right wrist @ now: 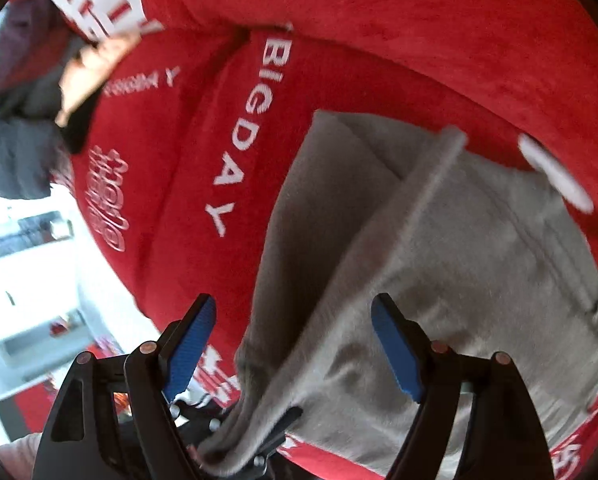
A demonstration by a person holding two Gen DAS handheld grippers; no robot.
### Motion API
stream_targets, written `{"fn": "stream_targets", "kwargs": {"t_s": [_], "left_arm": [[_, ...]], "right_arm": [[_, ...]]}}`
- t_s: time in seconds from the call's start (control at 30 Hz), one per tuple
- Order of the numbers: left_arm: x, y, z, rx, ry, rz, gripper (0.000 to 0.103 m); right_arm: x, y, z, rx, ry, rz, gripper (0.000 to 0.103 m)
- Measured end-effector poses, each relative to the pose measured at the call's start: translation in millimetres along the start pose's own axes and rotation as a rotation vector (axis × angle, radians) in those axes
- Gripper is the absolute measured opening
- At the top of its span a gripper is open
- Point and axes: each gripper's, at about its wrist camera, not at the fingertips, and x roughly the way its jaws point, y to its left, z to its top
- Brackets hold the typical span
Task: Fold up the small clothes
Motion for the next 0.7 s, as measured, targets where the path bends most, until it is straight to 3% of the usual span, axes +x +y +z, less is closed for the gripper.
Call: {"fn": "stream_targets", "kwargs": {"t_s": [0.23,0.3,0.37,0.47,0.7], "left_arm": [[-3.4,6.2,-0.2,-0.018,0.003,-0.009,0.015],[-4.9,7.3,1.4,-0.017,0.003,-0.009,0.015],[-9.9,7.0,4.7,-0.019,-0.003,-0.02,0.015],[-19.7,4.9,11.5,-0.017,-0.021,-0.039,0.015],[-56.7,-31.5,31.8,0.064,-0.088,-0.089,0.015]], "right_arm": [[33.2,11.9,19.8,-0.057,0.099,-0.179,0.083],[37.1,8.4,17.9,-0.071,0.093,-0.216,0.079],[34.4,5.1,12.9,-0.107,0.059,-0.271,0.039],[15.3,-13.4,0.0,-0.053,-0.025,-0.169,0.016],[-45.8,-67.1,-52.8,0.096,-0.264,0.206,0.014]]}}
